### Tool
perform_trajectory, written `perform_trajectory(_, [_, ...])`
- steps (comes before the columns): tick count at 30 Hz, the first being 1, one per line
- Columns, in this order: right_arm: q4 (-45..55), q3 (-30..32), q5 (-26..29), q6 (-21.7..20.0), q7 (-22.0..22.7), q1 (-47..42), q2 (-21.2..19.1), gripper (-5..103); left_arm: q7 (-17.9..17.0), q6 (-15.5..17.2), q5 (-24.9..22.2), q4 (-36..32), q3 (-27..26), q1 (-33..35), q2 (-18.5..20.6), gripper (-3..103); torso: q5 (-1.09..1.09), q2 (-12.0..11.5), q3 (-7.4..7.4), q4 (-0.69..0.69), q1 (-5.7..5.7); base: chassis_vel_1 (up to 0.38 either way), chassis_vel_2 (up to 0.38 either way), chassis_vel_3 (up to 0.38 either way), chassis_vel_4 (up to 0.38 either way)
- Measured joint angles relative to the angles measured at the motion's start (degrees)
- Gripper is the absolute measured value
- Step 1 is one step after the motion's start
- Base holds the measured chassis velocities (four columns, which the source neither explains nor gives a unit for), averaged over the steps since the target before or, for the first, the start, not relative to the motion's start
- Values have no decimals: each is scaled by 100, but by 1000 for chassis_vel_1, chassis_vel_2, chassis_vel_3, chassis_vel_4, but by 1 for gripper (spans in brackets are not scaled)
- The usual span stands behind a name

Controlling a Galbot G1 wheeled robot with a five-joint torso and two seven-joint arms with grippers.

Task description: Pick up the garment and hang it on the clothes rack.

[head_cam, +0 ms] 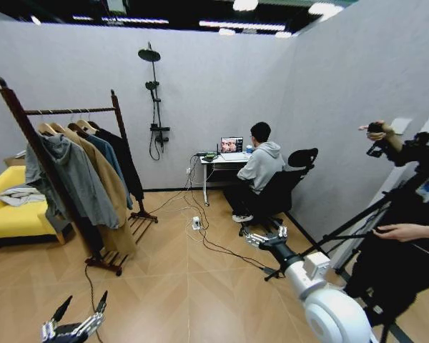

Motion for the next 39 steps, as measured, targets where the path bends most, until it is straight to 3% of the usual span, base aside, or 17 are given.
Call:
perform_trajectory(14, [-72, -3, 72, 156, -80, -27, 50, 100, 0, 0, 0, 0, 0, 0, 0, 100, 0, -2, 2, 1, 4, 12, -8, -12, 10])
perform_trajectory(24, [-85, 110, 513, 194, -224, -182, 237, 100, 0, 0, 0, 0, 0, 0, 0, 100, 0, -2, 1, 1, 3, 0, 0, 0, 0])
perform_trajectory(32, [46, 936, 563, 69, -880, -789, 424, 100, 0, 0, 0, 0, 0, 0, 0, 100, -1, -1, 0, 0, 3, 0, 0, 0, 0])
perform_trajectory(39, [-378, 1829, 308, 574, -1059, -1250, 557, 100, 0, 0, 0, 0, 0, 0, 0, 100, 1, -1, 0, 0, 2, 0, 0, 0, 0])
